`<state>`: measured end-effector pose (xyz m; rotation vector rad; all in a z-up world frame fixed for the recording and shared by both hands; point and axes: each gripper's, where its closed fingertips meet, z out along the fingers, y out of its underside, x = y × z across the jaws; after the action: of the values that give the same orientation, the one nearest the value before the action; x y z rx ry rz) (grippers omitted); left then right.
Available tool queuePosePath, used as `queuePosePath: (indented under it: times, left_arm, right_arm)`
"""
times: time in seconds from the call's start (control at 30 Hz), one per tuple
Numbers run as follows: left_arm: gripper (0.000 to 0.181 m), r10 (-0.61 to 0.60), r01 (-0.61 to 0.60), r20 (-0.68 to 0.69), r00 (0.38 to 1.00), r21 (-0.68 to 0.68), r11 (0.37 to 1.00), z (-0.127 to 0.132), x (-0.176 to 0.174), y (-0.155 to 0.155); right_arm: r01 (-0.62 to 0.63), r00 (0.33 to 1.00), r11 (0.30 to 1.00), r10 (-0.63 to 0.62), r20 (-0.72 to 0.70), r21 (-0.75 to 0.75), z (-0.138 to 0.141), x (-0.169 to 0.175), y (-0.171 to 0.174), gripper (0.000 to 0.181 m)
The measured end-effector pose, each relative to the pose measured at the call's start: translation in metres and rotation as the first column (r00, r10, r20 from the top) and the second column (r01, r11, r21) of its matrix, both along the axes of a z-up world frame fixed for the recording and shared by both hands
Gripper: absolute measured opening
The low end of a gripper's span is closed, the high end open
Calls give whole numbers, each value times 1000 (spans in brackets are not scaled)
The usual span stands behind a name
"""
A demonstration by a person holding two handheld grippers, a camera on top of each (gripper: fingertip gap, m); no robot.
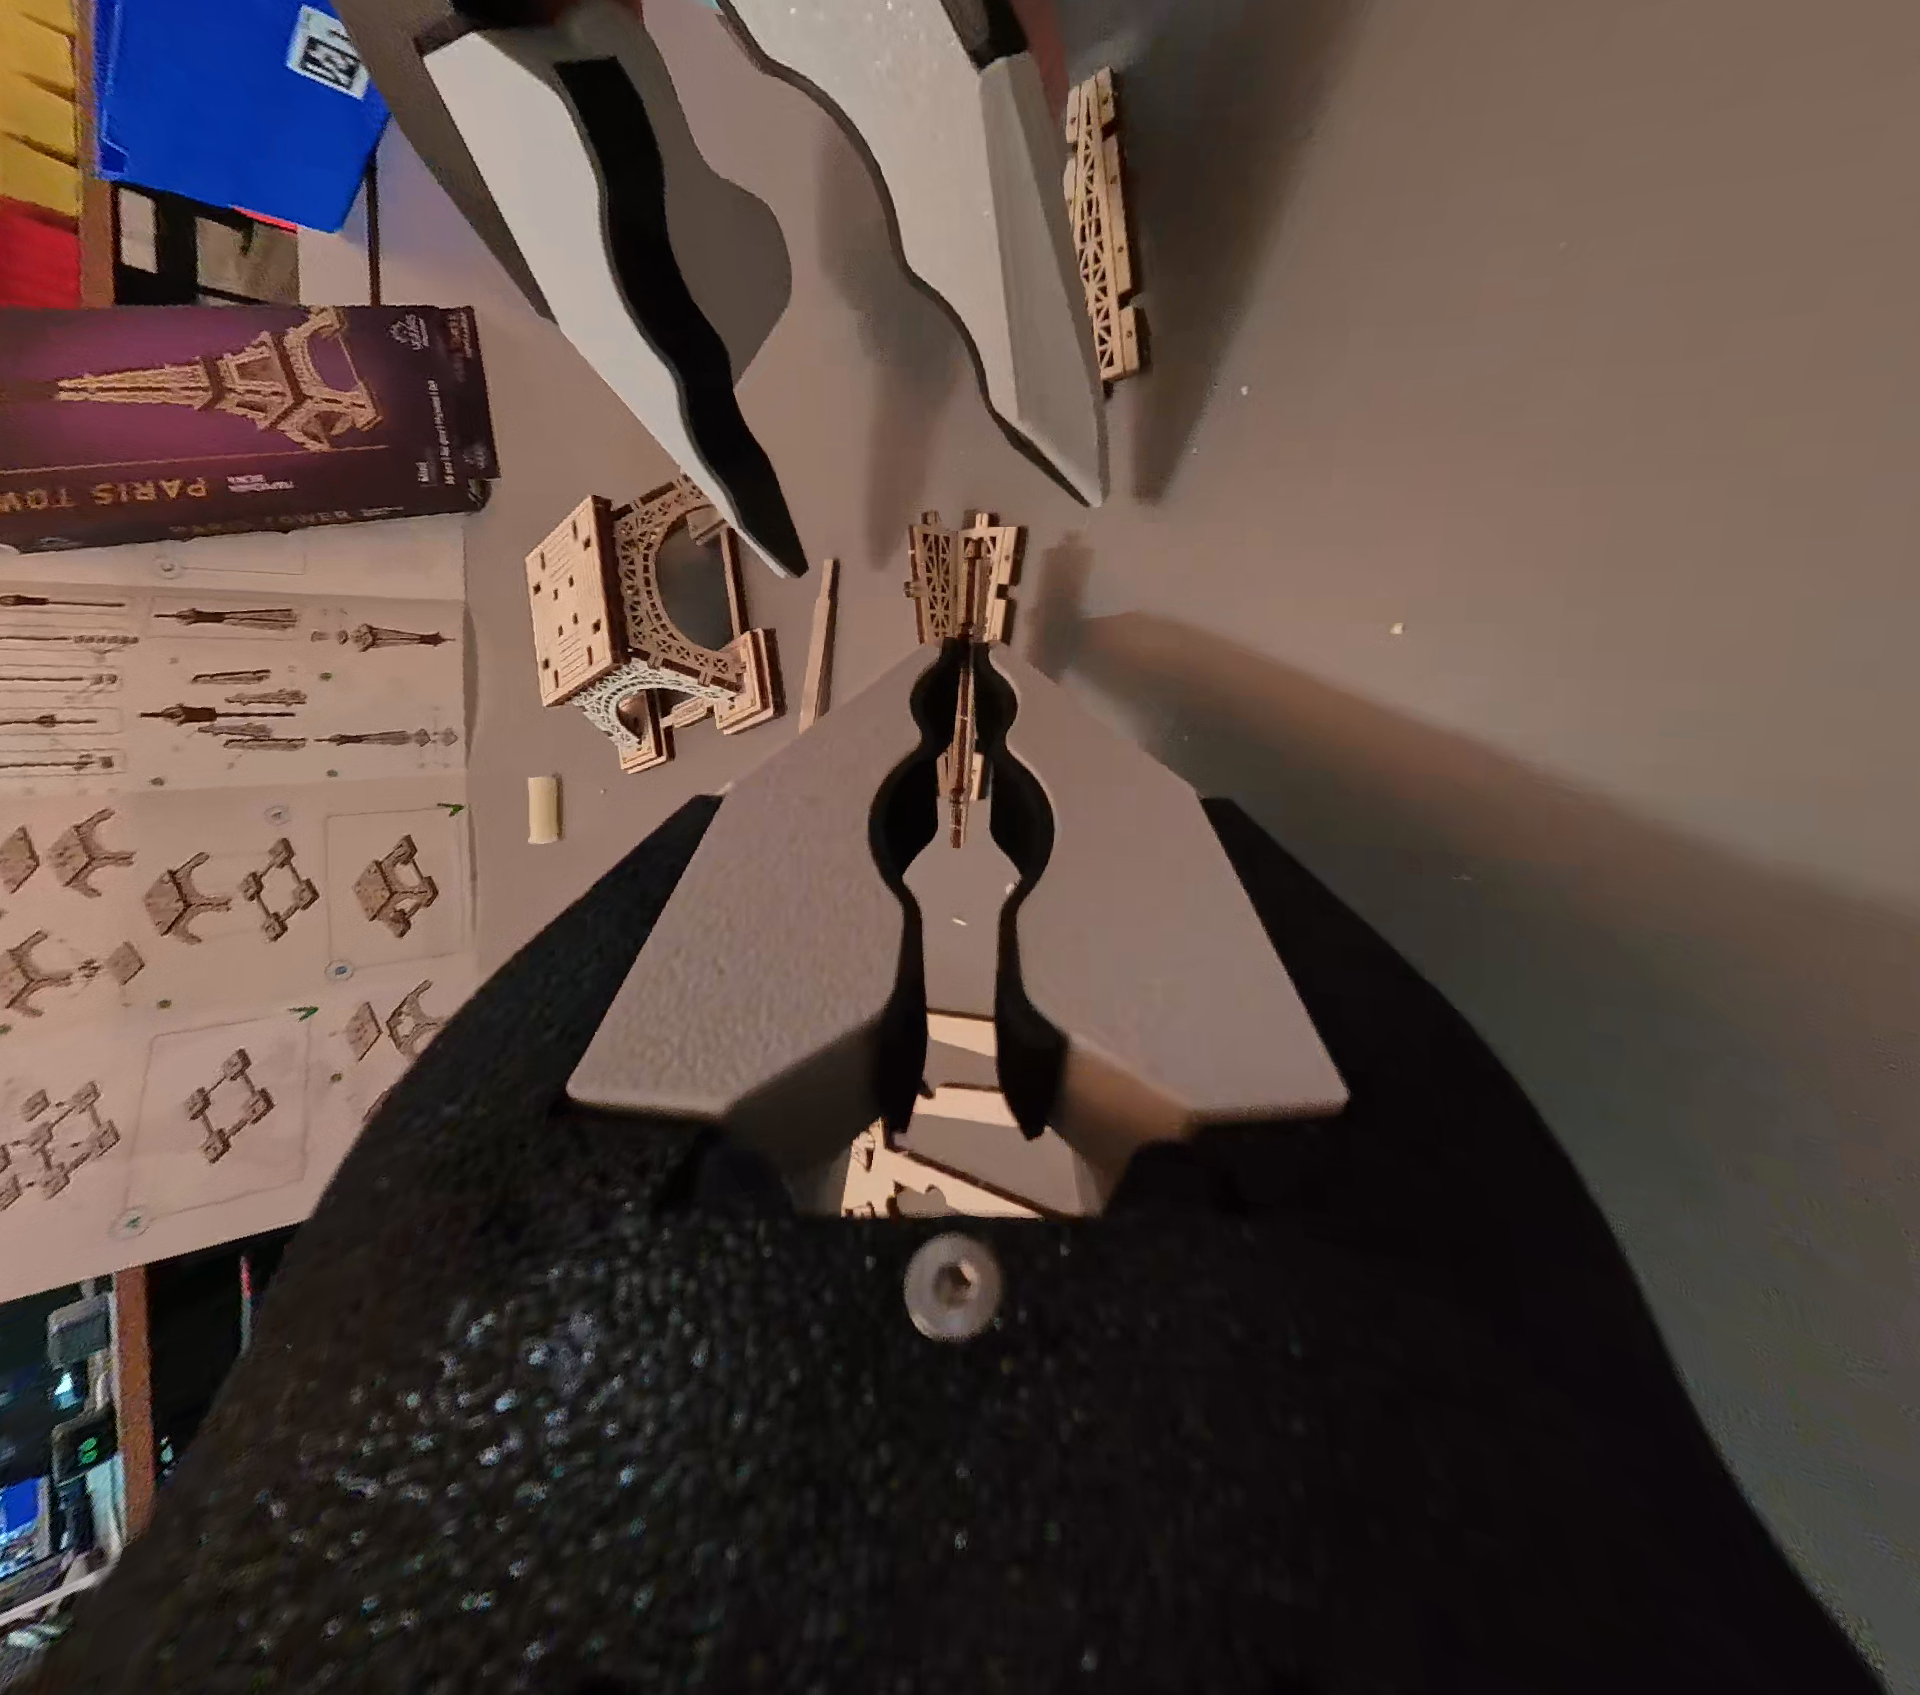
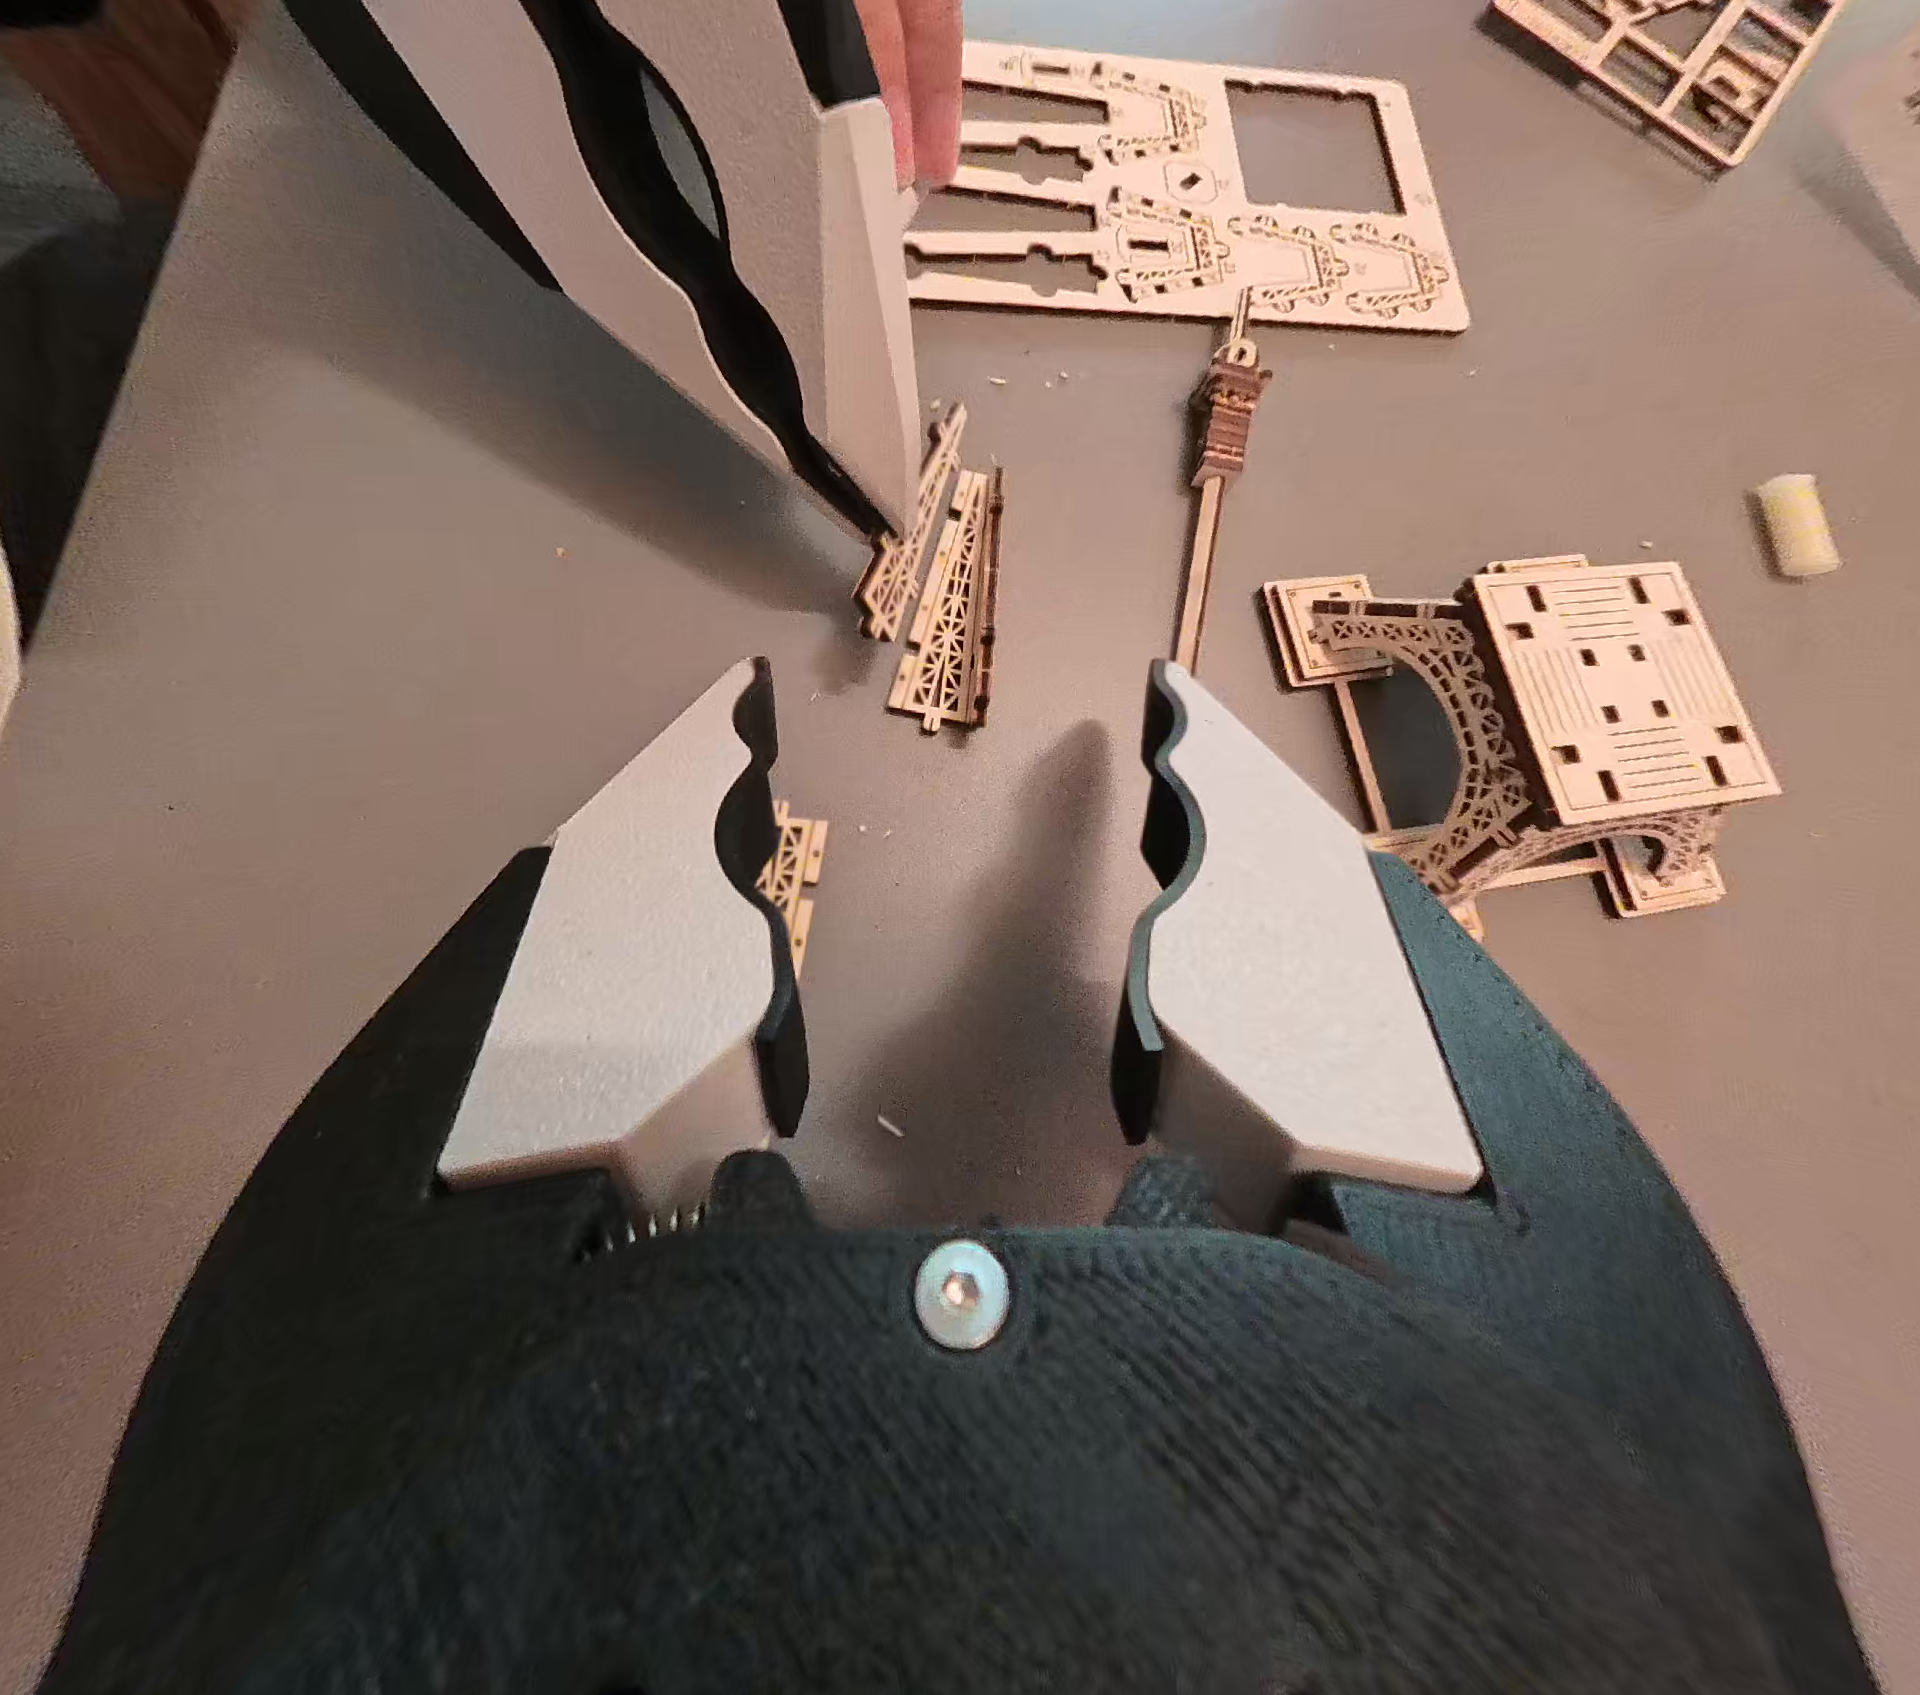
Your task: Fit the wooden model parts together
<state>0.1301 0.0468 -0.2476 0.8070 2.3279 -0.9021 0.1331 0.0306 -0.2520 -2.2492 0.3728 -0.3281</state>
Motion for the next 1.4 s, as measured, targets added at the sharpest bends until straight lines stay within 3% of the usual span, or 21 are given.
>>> queuePosePath:
  times: [0.2, 0.67, 0.93, 1.1, 1.3, 1.37, 1.4]
  left_arm:
    - [1, -33, 34, -33, 999, 35, 999, -3, 0, -2]
    - [0, -91, 98, -56, 994, 140, 985, -8, 0, -7]
    - [0, -113, 111, 8, 994, 134, 985, -7, -3, -8]
    - [0, -72, 75, -31, 997, 107, 991, -8, -2, -10]
    - [0, 45, -39, -81, 996, 75, 996, -7, 3, -7]
    - [0, 87, -82, -88, 992, 56, 995, -3, 5, -5]
    - [0, 113, -109, -94, 989, 44, 993, -1, 6, -4]
  right_arm:
    - [-15, 999, 1000, 16, -29, 25, -8, 6, 1, 52]
    - [-34, 997, 999, 35, 73, -22, -9, 4, 1, 39]
    - [-31, 992, 999, 36, 120, -41, -9, 5, -3, 25]
    - [-23, 992, 999, 28, 127, -44, -9, 6, -4, 23]
    - [-25, 994, 999, 29, 103, -37, -10, 7, -5, 28]
    - [-63, 996, 998, 63, 65, -8, -8, 1, -5, 56]
    - [-63, 997, 998, 63, 45, 4, -7, 1, -5, 58]
